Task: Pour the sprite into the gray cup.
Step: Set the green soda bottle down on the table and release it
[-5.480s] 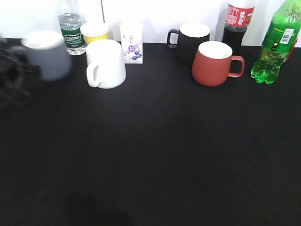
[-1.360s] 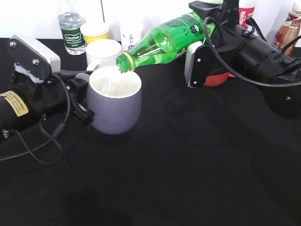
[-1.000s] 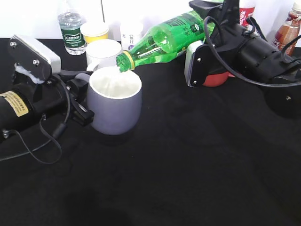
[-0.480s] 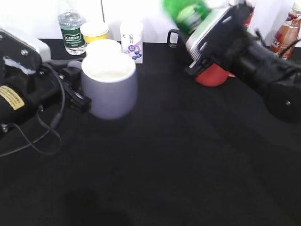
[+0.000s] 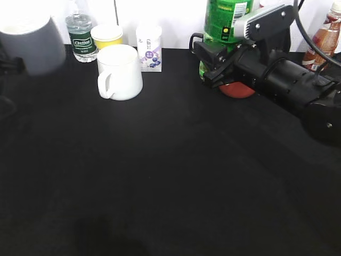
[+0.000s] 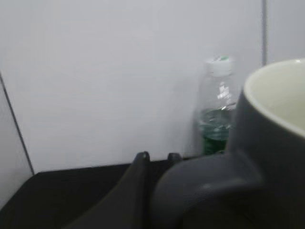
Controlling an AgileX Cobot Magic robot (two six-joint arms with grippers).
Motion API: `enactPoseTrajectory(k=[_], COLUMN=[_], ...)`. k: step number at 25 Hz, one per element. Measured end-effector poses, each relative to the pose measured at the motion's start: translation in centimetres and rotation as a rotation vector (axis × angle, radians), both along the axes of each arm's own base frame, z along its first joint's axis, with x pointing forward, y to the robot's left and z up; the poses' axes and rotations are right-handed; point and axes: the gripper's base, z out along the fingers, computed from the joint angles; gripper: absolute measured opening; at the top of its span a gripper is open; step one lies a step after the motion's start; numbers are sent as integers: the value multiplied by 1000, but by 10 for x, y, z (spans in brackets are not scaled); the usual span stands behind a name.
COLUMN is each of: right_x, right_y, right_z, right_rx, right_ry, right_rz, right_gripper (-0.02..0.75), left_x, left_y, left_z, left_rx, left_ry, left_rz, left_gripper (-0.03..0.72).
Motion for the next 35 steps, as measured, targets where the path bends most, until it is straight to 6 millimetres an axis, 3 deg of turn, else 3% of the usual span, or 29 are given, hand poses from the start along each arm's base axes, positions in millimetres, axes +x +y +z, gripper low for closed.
enactPoseTrajectory(k=[6, 10, 16, 18, 24, 27, 30, 33, 35], right_x=[-3, -22, -23, -22, -21, -22, -14, -8, 9], right_y=[0, -14, -25, -27, -31, -49, -102, -159, -174], right_z=[-2, 0, 7, 7, 10, 29, 49, 48, 37], right_rx=[88, 94, 124, 131, 129, 91, 112, 102, 93], right_ry=[81, 124, 108, 109, 100, 64, 25, 29, 56], right_rz=[17, -29, -135, -149, -198, -303, -485, -656, -650], right_gripper=[418, 418, 418, 418, 417, 417, 417, 417, 417], left_x=[59, 87, 96, 95, 48, 11, -24, -44, -53], left_y=[0, -2, -6, -6, -3, -9, -36, -57, -64], left_z=[-55, -82, -91, -92, -98, -75, -40, -5, 4], left_rx=[12, 15, 0, -9, -18, -37, -47, -50, -44], left_ry=[64, 82, 106, 106, 140, 158, 157, 183, 228], left_rz=[2, -2, -39, -39, -34, -12, -98, -189, -225], left_gripper=[77, 77, 78, 130, 235, 240, 240, 240, 240])
